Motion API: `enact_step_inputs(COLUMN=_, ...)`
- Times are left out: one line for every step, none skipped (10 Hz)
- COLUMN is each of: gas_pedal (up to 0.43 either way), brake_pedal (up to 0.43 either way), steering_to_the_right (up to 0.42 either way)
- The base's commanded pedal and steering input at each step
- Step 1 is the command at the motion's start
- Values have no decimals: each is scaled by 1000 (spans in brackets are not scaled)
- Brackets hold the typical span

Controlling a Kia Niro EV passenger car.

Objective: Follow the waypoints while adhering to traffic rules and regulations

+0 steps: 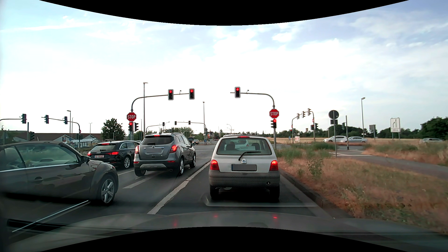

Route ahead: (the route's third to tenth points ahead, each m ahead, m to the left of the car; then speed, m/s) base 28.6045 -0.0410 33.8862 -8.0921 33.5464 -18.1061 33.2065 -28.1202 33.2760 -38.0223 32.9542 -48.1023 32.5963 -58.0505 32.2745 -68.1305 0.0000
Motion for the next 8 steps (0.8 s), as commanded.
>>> enact_step_inputs(gas_pedal=0, brake_pedal=378, steering_to_the_right=-10)
enact_step_inputs(gas_pedal=0, brake_pedal=378, steering_to_the_right=-10)
enact_step_inputs(gas_pedal=0, brake_pedal=378, steering_to_the_right=-10)
enact_step_inputs(gas_pedal=0, brake_pedal=378, steering_to_the_right=-10)
enact_step_inputs(gas_pedal=0, brake_pedal=378, steering_to_the_right=-10)
enact_step_inputs(gas_pedal=0, brake_pedal=378, steering_to_the_right=-10)
enact_step_inputs(gas_pedal=0, brake_pedal=378, steering_to_the_right=-9)
enact_step_inputs(gas_pedal=0, brake_pedal=378, steering_to_the_right=-10)
